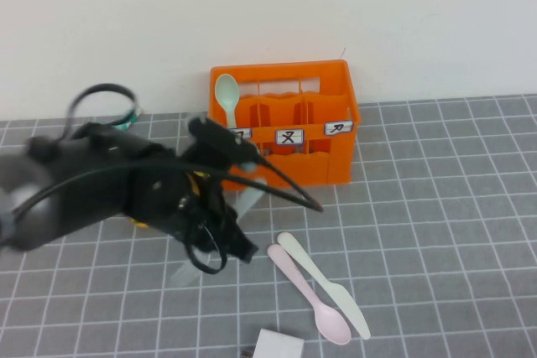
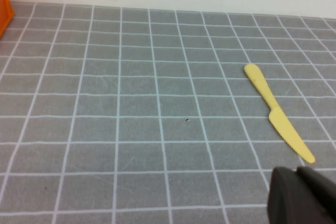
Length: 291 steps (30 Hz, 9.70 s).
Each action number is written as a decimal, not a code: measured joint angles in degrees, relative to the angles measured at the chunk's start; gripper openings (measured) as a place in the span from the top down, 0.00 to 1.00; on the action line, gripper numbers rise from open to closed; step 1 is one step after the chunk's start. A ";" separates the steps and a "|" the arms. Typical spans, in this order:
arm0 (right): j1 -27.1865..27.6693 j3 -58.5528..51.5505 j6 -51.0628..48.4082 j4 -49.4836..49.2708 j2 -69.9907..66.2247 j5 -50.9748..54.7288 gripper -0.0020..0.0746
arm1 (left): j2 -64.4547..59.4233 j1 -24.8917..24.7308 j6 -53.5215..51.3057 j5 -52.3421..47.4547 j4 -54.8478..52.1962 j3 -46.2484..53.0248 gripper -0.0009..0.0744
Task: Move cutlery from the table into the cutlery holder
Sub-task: Place the fork on the box, then pick up the spoon
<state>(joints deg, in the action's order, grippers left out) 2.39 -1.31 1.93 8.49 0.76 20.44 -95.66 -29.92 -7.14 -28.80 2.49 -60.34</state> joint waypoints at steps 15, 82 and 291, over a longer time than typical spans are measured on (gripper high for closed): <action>0.00 0.00 0.00 0.00 0.00 0.00 0.98 | 17.64 -0.83 14.22 66.94 1.57 22.85 0.85; 0.00 0.00 0.00 0.00 0.00 0.00 0.98 | 26.46 -0.72 7.14 61.63 -7.28 22.74 0.99; -46.05 91.62 -7.74 -9.68 -120.92 29.42 0.46 | 96.45 28.85 18.35 9.28 2.82 61.44 0.99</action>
<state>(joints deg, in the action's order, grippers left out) -43.66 90.31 -5.81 -1.19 -120.16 49.87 0.79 -1.07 11.21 -19.52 5.31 1.11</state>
